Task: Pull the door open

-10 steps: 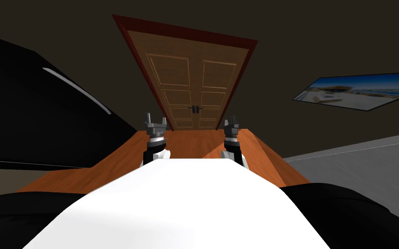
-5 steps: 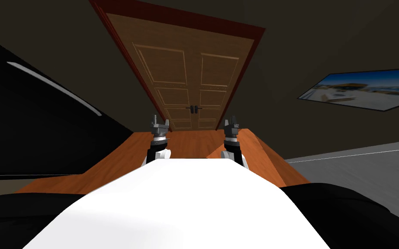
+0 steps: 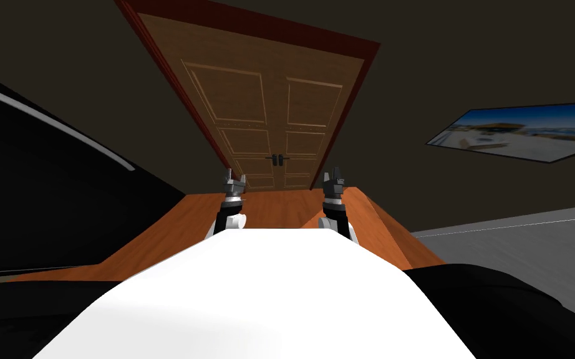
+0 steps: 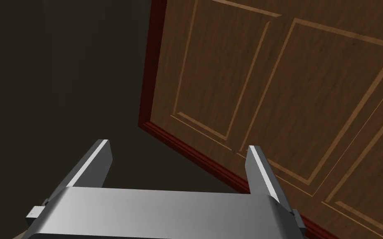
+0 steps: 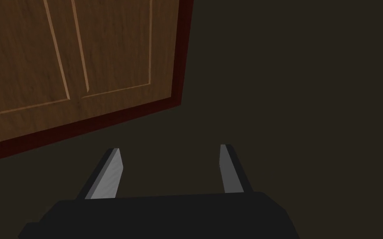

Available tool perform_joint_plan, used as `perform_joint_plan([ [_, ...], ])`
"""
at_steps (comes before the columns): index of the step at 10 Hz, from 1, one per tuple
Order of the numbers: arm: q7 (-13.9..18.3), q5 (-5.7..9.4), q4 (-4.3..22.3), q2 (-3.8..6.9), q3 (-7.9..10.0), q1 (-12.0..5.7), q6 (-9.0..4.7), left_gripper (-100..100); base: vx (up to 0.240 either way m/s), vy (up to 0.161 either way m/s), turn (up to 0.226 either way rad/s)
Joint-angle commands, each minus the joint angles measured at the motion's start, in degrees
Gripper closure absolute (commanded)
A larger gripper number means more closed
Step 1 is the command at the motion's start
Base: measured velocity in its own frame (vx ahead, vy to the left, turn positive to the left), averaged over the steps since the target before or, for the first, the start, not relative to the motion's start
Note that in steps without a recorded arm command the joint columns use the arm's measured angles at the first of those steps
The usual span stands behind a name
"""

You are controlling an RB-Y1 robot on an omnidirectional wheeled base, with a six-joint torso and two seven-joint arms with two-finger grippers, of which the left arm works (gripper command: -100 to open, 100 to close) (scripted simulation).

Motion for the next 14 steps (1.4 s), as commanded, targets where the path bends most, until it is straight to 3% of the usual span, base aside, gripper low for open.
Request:
perform_joint_plan([
  [1, -0.16, -0.13, 1.87, 0.34, 0.18, -0.69, 0.4, -100, 0.152, -0.034, -0.026],
  [4, -0.21, -0.15, 4.72, 1.05, 0.79, -1.97, 0.93, -100, 0.107, -0.018, -0.025],
  [6, -0.27, -0.19, 8.72, 1.97, 1.65, -3.78, 1.69, -100, 0.155, -0.04, -0.047],
  [10, -0.35, -0.23, 13.86, 3.09, 2.75, -6.09, 2.66, -100, 0.148, -0.028, -0.033],
  [12, -0.42, -0.26, 18.02, 3.96, 3.64, -7.97, 3.45, -100, 0.173, -0.046, -0.047],
  [14, -0.46, -0.28, 20.1, 4.37, 4.09, -8.91, 3.84, -100, 0.143, -0.04, -0.028],
])
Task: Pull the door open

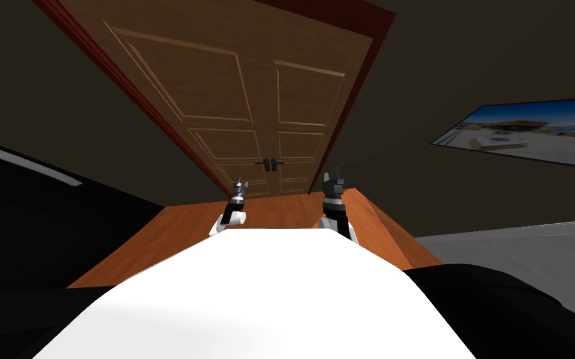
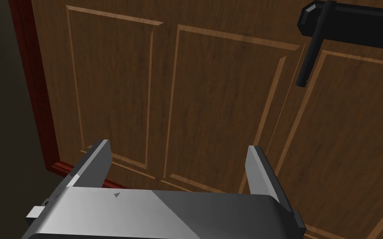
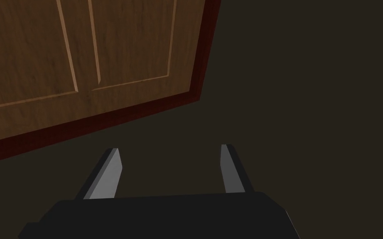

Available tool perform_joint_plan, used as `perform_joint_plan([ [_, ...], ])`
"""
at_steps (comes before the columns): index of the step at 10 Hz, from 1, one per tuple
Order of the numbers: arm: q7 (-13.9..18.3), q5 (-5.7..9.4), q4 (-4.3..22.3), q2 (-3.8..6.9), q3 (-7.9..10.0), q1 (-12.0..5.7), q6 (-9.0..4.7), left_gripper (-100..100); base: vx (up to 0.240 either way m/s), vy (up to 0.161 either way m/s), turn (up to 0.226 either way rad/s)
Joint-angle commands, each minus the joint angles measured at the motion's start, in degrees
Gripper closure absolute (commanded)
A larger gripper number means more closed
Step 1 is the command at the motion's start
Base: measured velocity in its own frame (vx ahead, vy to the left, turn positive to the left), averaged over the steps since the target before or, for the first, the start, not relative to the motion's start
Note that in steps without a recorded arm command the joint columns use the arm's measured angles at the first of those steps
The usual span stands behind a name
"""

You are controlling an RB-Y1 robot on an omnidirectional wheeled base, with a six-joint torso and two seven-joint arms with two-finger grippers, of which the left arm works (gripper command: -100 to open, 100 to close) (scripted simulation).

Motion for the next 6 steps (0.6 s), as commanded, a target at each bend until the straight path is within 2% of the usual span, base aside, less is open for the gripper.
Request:
perform_joint_plan([
  [1, 0.0, 0.02, 2.47, 0.63, 0.65, -1.16, 0.79, -100, 0.132, -0.02, -0.048],
  [3, -0.05, -0.01, 5.5, 1.2, 1.3, -2.52, 1.36, -100, 0.138, -0.025, -0.038],
  [6, -0.08, -0.02, 7.52, 1.59, 1.73, -3.43, 1.75, -100, 0.098, -0.018, -0.017],
])
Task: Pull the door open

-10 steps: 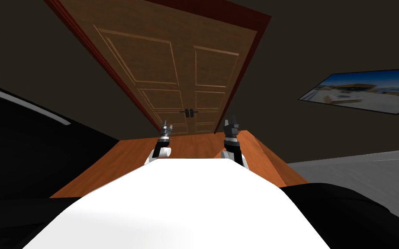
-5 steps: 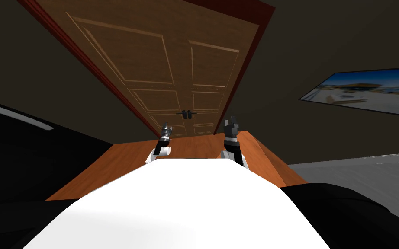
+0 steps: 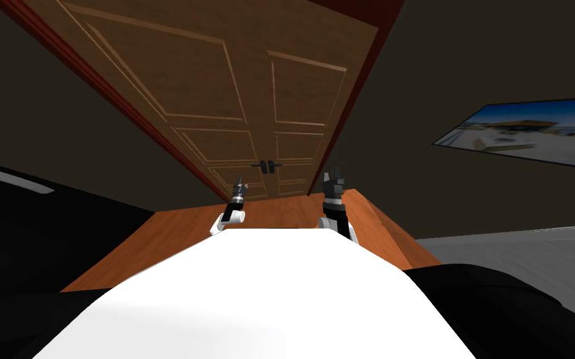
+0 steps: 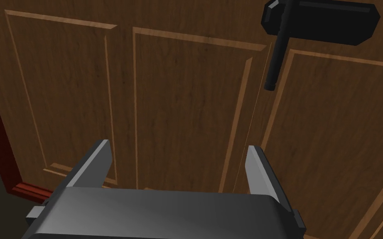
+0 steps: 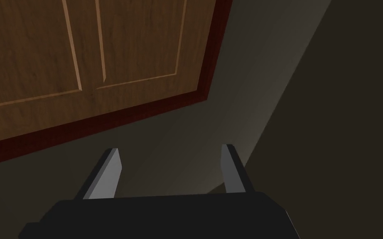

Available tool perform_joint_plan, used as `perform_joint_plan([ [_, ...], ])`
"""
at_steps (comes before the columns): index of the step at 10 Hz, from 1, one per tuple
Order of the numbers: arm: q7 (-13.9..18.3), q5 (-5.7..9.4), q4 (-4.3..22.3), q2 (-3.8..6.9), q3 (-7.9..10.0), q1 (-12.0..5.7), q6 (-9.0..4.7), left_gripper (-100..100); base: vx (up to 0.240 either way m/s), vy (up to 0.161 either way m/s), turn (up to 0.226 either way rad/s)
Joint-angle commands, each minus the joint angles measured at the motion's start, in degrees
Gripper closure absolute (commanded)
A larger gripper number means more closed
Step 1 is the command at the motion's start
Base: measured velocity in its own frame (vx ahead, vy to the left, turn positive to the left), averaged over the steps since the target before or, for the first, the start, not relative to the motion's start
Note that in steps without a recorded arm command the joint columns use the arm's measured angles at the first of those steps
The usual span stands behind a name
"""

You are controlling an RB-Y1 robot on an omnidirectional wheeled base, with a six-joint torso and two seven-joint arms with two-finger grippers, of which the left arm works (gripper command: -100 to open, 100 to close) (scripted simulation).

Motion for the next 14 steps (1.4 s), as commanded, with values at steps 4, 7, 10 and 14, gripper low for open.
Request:
perform_joint_plan([
  [4, -0.06, -0.04, 4.45, 0.79, 0.91, -1.92, 0.65, -100, 0.092, -0.016, -0.024],
  [7, -0.15, -0.08, 9.73, 1.73, 2.05, -4.3, 1.65, -100, 0.178, -0.035, -0.042],
  [10, -0.2, -0.11, 12.79, 2.25, 2.7, -5.68, 2.22, -100, 0.15, -0.012, -0.027],
  [14, -0.27, -0.14, 17.23, 2.99, 3.65, -7.68, 3.06, -100, 0.144, -0.008, -0.027],
])
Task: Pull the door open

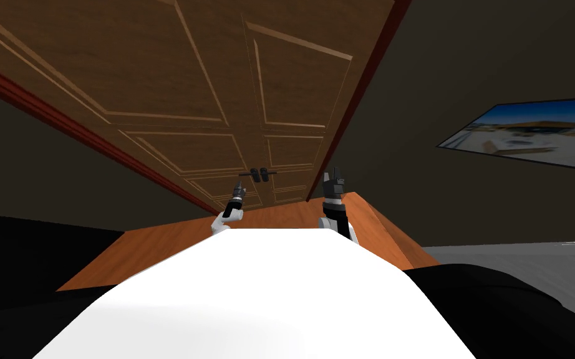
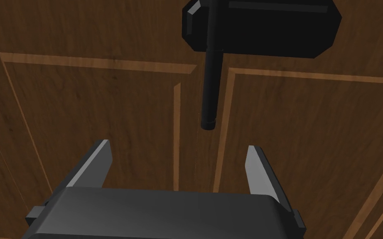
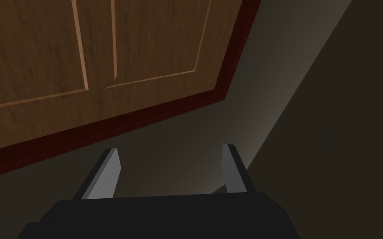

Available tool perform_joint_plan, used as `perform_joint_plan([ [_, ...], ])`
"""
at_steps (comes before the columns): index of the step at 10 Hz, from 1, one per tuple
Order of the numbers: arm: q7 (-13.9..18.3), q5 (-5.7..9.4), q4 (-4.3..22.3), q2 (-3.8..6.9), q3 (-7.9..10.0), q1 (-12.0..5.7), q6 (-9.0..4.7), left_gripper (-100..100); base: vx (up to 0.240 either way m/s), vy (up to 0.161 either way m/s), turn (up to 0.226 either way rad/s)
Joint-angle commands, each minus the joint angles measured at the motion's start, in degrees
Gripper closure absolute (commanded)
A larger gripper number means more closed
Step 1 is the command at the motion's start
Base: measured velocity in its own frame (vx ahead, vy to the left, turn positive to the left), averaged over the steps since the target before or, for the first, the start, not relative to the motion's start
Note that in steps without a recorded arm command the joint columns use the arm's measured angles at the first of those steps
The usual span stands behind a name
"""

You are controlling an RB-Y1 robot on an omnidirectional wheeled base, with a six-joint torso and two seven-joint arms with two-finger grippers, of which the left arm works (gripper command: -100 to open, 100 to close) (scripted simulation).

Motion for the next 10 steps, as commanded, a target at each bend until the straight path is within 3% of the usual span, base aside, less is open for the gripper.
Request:
perform_joint_plan([
  [1, 0.02, 0.0, 1.85, 0.36, 0.38, -0.73, 0.27, -100, 0.142, 0.003, -0.025],
  [3, -0.01, -0.01, 4.07, 0.71, 0.86, -1.73, 0.69, -100, 0.154, 0.004, -0.031],
  [4, -0.03, -0.03, 3.72, 0.55, 0.67, -1.4, 0.21, -100, 0.076, 0.007, -0.005],
  [5, 0.67, 0.54, 5.14, 2.2, 2.03, -0.91, -0.21, -100, 0.074, -0.008, -0.048],
  [7, 1.69, 1.34, 6.91, 4.42, 3.76, -0.27, -0.81, -100, 0.12, -0.004, -0.066],
  [8, 1.69, 1.34, 6.91, 4.42, 3.76, -0.27, -0.81, -100, 0.116, 0.006, -0.023],
  [10, 2.78, 2.11, 8.64, 6.48, 5.14, 0.07, -1.5, -100, 0.137, 0.045, -0.093],
])
